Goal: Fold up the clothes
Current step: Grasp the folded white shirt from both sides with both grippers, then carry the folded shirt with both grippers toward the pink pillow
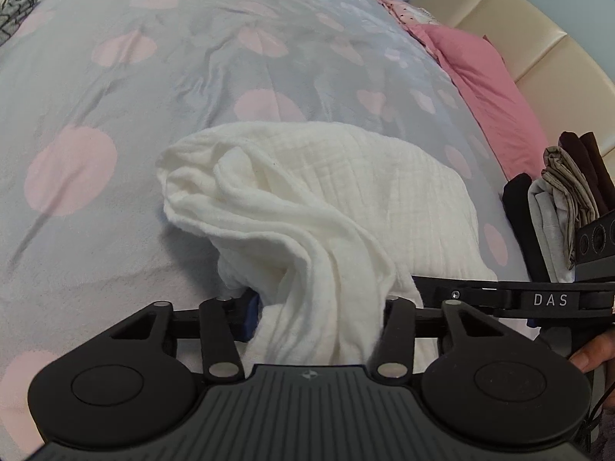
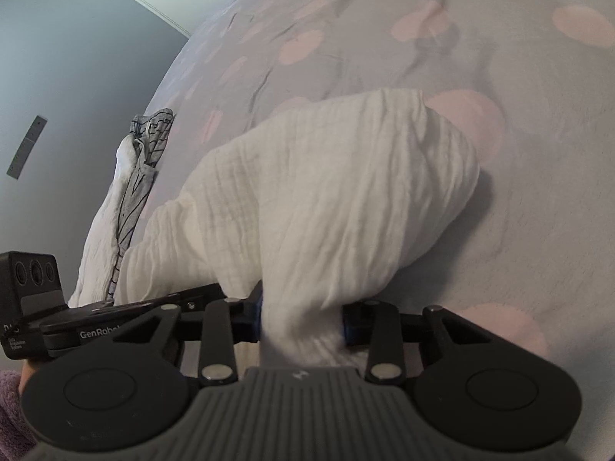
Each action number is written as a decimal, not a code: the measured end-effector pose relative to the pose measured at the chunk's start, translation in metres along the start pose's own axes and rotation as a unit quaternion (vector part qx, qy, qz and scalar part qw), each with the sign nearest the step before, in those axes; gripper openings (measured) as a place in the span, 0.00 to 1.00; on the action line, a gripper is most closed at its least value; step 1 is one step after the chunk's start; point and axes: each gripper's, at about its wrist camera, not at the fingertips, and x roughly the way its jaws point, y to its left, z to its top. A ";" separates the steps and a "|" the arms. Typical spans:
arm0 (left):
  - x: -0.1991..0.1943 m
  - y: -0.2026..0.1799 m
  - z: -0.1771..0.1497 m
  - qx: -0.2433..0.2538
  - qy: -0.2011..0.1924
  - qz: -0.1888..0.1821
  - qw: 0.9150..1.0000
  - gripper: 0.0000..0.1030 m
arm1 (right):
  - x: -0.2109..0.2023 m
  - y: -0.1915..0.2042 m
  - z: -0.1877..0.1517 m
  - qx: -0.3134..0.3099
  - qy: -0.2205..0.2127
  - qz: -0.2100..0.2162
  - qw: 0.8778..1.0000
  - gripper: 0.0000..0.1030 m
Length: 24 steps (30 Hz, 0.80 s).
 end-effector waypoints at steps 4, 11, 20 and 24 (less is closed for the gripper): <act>-0.013 -0.007 0.001 0.003 -0.017 -0.002 1.000 0.35 | -0.013 0.004 0.001 -0.008 -0.016 0.003 1.000 0.35; -0.054 -0.026 0.004 0.013 -0.069 -0.017 0.997 0.34 | -0.045 0.021 0.005 -0.018 -0.052 0.033 0.998 0.35; -0.108 -0.071 0.013 0.068 -0.112 -0.029 0.991 0.34 | -0.101 0.046 0.007 -0.049 -0.089 0.070 0.992 0.35; -0.126 -0.096 0.021 0.083 -0.124 -0.041 0.988 0.34 | -0.132 0.054 0.013 -0.063 -0.104 0.081 0.989 0.35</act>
